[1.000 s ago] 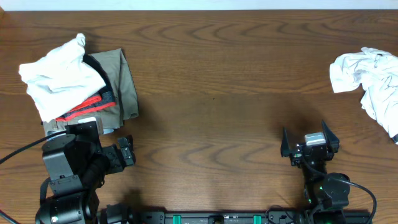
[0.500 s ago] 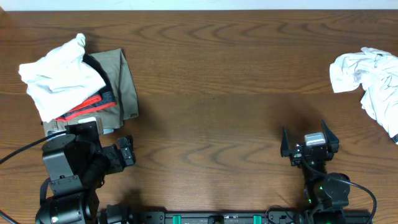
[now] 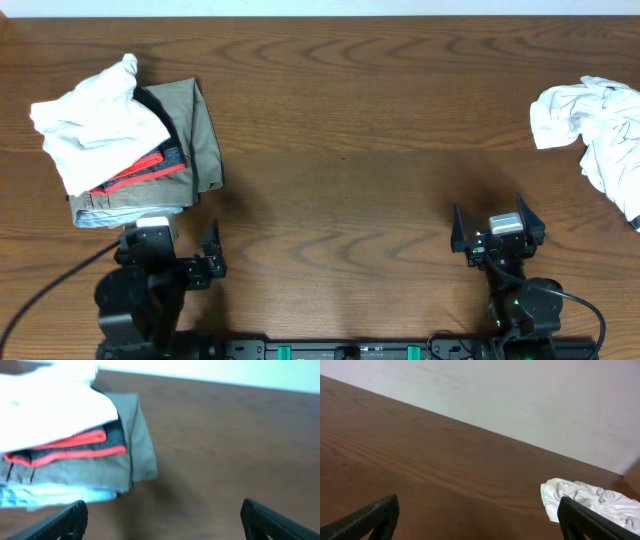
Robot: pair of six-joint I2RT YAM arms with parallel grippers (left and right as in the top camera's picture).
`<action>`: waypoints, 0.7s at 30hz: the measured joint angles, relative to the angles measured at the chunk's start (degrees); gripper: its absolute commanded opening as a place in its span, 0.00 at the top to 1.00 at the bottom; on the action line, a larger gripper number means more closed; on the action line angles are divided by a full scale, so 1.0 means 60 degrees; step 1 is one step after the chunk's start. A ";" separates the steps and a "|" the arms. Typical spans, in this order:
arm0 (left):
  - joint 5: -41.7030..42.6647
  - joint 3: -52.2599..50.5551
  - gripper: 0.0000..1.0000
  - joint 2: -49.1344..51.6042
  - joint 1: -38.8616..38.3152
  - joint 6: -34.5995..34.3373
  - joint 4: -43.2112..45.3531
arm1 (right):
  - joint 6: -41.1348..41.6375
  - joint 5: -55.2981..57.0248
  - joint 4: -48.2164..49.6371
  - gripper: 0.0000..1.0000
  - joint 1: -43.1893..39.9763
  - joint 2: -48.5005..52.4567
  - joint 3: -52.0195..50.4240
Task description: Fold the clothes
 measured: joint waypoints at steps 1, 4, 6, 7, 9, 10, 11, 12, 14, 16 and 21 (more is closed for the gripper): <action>-0.0040 -0.0423 0.02 -0.0310 -0.0011 0.0000 0.0437 | 0.0000 -0.0007 0.0004 0.01 0.0000 -0.0004 0.0000; -0.0157 -0.1588 0.02 -0.1027 -0.0022 0.0000 0.1759 | -0.0004 -0.0015 0.0000 0.01 0.0000 -0.0004 0.0000; -0.0204 -0.2310 0.02 -0.1399 -0.0022 0.0000 0.2652 | 0.0000 -0.0015 0.0000 0.01 0.0000 -0.0004 0.0000; -0.0211 -0.2736 0.02 -0.1603 -0.0022 0.0000 0.3195 | -0.0004 -0.0015 -0.0004 0.01 0.0000 -0.0004 0.0000; -0.0222 -0.3381 0.02 -0.1920 -0.0036 0.0000 0.4098 | 0.0000 -0.0015 0.0000 0.01 0.0000 0.0000 0.0000; -0.0259 -0.3697 0.02 -0.2062 -0.0062 0.0000 0.4626 | -0.0004 -0.0015 0.0000 0.01 0.0000 0.0000 0.0000; -0.0324 -0.3982 0.02 -0.2160 -0.0102 0.0000 0.5133 | 0.0000 -0.0015 -0.0004 0.01 0.0000 0.0000 0.0000; -0.0415 -0.4244 0.02 -0.2208 -0.0160 -0.0004 0.5570 | -0.0004 -0.0015 -0.0004 0.01 0.0000 -0.0004 0.0000; -0.0652 -0.4637 0.02 -0.2244 -0.0277 0.0000 0.6320 | -0.0004 -0.0015 -0.0004 0.01 0.0000 0.0000 0.0000; -0.1122 -0.4958 0.02 -0.2255 -0.0448 0.0000 0.6954 | -0.0004 -0.0015 0.0000 0.01 0.0000 0.0000 0.0000; -0.2124 -0.5289 0.02 -0.2259 -0.0685 0.0000 0.7056 | -0.0004 -0.0015 0.0000 0.01 0.0000 0.0000 0.0000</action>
